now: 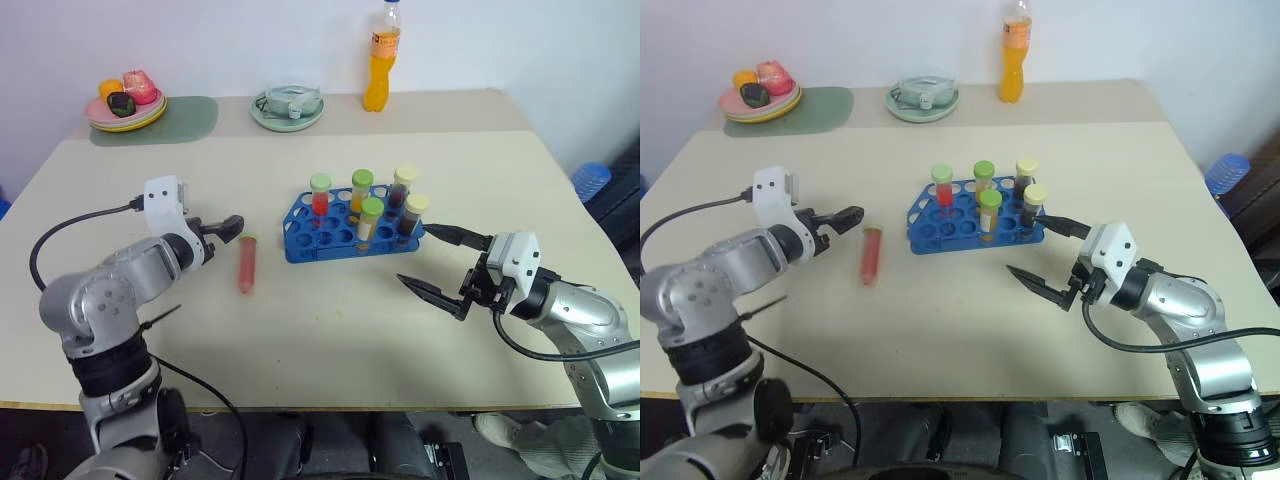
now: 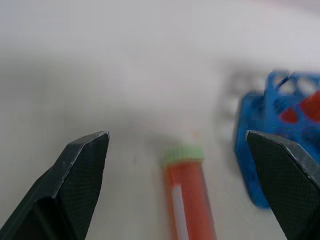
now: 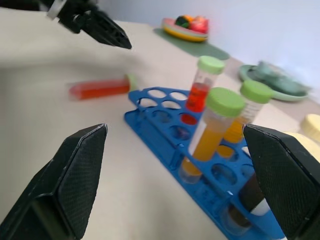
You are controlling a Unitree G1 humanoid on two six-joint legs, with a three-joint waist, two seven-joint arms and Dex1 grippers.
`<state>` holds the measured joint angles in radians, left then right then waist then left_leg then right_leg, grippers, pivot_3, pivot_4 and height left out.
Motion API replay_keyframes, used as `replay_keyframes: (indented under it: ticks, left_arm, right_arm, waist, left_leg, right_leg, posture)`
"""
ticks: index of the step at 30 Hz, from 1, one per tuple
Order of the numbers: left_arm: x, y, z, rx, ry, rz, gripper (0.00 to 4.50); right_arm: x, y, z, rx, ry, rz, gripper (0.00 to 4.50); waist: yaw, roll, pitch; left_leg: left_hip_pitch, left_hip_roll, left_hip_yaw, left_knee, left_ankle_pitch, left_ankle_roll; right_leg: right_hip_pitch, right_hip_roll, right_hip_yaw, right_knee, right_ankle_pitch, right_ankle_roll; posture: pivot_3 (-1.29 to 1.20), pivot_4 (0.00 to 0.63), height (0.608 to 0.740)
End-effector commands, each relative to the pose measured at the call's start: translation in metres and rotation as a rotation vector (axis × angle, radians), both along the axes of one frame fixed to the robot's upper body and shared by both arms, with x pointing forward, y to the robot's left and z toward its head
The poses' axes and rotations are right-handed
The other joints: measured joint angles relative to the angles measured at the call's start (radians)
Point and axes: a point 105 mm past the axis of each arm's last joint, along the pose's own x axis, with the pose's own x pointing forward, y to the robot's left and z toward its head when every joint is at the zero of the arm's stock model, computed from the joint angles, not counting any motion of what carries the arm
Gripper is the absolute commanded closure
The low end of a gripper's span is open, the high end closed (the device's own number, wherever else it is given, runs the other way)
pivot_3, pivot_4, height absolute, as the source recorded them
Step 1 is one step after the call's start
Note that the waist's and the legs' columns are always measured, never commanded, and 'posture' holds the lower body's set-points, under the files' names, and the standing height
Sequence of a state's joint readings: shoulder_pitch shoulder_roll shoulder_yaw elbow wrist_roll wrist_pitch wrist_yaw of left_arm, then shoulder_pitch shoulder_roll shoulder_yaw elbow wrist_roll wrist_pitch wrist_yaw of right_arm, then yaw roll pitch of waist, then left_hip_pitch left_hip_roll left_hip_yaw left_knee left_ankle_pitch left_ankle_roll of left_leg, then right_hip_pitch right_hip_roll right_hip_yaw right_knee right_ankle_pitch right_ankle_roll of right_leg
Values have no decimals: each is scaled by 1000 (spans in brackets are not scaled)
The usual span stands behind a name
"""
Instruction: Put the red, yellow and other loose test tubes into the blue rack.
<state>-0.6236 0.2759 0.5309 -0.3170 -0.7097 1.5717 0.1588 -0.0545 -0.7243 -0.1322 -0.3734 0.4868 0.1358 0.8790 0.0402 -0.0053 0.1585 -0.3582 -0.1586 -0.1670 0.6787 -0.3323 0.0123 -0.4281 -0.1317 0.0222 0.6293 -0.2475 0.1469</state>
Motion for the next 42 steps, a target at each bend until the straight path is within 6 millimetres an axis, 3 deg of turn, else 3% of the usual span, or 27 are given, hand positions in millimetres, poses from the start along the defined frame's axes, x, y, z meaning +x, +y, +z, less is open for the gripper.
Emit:
replay_keyframes:
  ticks: [1, 8, 17, 33, 36, 42]
  left_arm:
    - [7, 0, 2, -31, 58, 13, 0]
    - [21, -12, 4, 9, 182, -17, 0]
    - [14, -14, -9, 168, 336, -103, 0]
    - [26, -14, -27, 157, 470, 39, 0]
    - [26, -14, -33, 149, 495, 63, 866]
    - [24, -8, -40, 127, 508, 116, 3644]
  right_arm:
    - [-1, -1, 8, -5, -42, 8, 62]
    - [1, 0, 7, -3, -59, -4, 62]
    - [-1, -1, 5, 4, -81, -34, 62]
    - [-2, 2, 2, 11, -90, -53, 62]
    - [-3, 3, 1, 10, -86, -53, 0]
    - [-1, 1, 1, 5, -82, -57, 0]
  waist:
    - [0, 0, 0]
    - [1, -5, 3]
    - [0, -5, 3]
    - [1, -4, 2]
    - [1, -4, 2]
    - [5, -4, 2]
  left_leg:
    - [0, 0, 0, 0, 0, 0]
    - [0, 0, 0, 1, 0, -1]
    - [0, 0, 0, 1, 0, -1]
    - [1, -1, 0, 1, 0, -1]
    - [1, -1, 0, 2, 1, -2]
    - [1, -1, 0, 2, 1, -2]
  right_leg:
    - [0, 0, 0, 0, 0, 0]
    - [0, 0, 0, 0, 0, 0]
    - [-1, 0, 1, 2, 0, 0]
    - [-1, 0, 1, 2, 0, 0]
    - [0, 0, 1, 2, 0, 0]
    - [0, -1, 1, 2, 0, 0]
  posture:
    - [0, 150, 740]
    - [0, 150, 740]
    - [0, 150, 740]
    - [0, 150, 740]
    - [0, 150, 740]
    - [0, 150, 740]
